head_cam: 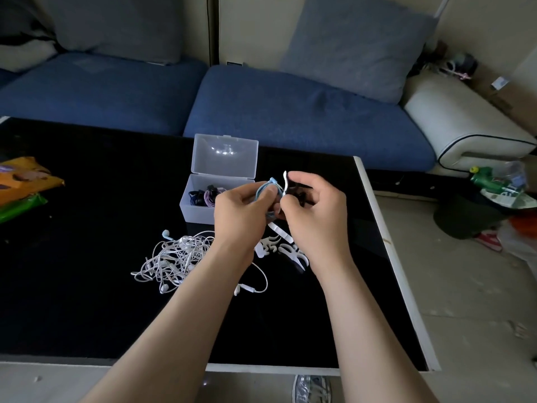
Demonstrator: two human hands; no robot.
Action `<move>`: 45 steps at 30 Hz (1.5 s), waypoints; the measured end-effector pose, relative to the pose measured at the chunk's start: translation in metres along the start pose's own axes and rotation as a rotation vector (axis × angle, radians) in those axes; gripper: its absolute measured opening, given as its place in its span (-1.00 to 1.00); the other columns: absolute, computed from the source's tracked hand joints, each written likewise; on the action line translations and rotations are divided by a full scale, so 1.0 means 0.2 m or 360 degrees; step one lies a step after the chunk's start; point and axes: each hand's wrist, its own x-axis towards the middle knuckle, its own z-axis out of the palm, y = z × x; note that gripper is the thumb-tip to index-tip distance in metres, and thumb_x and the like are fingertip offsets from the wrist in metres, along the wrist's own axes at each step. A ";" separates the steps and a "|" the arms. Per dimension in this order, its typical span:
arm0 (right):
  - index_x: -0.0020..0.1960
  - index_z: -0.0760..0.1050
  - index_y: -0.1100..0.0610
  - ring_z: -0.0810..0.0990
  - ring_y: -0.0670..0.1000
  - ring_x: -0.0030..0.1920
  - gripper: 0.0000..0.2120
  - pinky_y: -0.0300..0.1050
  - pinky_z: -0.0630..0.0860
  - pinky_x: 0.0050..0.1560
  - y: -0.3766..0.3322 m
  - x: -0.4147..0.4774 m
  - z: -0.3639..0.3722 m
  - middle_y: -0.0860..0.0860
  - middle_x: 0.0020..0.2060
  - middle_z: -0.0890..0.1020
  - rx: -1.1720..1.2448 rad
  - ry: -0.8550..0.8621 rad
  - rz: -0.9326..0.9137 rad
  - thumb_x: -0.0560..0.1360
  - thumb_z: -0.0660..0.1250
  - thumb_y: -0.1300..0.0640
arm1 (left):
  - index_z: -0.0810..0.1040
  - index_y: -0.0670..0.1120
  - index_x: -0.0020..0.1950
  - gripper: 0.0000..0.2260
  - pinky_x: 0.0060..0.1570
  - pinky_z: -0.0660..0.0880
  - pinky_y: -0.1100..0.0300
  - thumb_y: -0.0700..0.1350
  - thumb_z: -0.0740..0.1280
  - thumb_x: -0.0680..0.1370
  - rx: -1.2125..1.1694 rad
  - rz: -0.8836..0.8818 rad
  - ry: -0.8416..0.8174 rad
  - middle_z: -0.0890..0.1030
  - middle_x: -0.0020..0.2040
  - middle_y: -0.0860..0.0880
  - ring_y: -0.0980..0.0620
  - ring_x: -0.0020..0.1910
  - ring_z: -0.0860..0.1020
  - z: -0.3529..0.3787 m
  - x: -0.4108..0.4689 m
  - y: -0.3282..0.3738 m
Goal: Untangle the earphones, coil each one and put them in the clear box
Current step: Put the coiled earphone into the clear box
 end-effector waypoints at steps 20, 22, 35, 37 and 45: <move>0.10 0.74 0.00 0.64 -0.29 -0.12 -0.78 -0.52 0.46 -0.24 -0.04 0.06 -0.05 -0.18 -0.19 0.71 -0.0734 -0.0275 -0.0317 0.47 0.53 0.17 | 0.78 0.06 0.07 -0.88 0.13 0.67 -0.08 0.01 0.49 0.57 0.0412 0.0227 0.0155 0.77 -0.10 0.10 0.06 -0.01 0.74 -0.09 0.12 -0.03; 0.06 0.75 0.01 0.66 -0.25 -0.15 -0.82 -0.49 0.48 -0.18 -0.06 0.06 -0.06 -0.17 -0.18 0.73 -0.0691 -0.0102 -0.0390 0.46 0.53 0.12 | 0.78 0.04 0.07 -0.89 0.14 0.67 -0.07 -0.02 0.47 0.60 0.0395 0.0218 0.0172 0.77 -0.13 0.10 0.08 -0.03 0.74 -0.10 0.11 -0.03; 0.06 0.75 -0.07 0.61 -0.10 -0.14 -0.81 -0.30 0.50 -0.17 -0.02 0.04 -0.03 -0.07 -0.13 0.66 -0.0783 -0.0171 -0.0472 0.45 0.51 0.06 | 0.72 -0.11 0.20 -0.81 -0.07 0.71 0.10 -0.07 0.42 0.66 -0.0086 -0.0176 -0.0124 0.77 -0.03 -0.08 0.01 -0.07 0.75 -0.06 0.06 0.04; 0.12 0.75 -0.07 0.61 -0.03 -0.12 -0.78 -0.18 0.53 -0.12 0.00 0.04 -0.02 -0.01 -0.10 0.62 -0.0858 -0.0172 -0.0480 0.48 0.50 0.07 | 0.70 -0.11 0.23 -0.80 -0.10 0.70 0.11 -0.07 0.43 0.65 0.0047 -0.0083 -0.0104 0.77 -0.03 -0.11 -0.02 -0.04 0.76 -0.05 0.07 0.02; 0.29 0.68 0.04 0.63 0.06 -0.04 -0.67 0.04 0.64 0.00 0.01 0.02 -0.03 0.05 0.04 0.58 -0.0928 -0.0352 -0.0562 0.56 0.39 0.23 | 0.75 -0.07 0.03 -0.89 -0.20 0.64 0.25 -0.08 0.44 0.65 0.0289 0.0086 0.0012 0.76 -0.19 -0.03 0.07 -0.16 0.74 -0.06 0.08 -0.01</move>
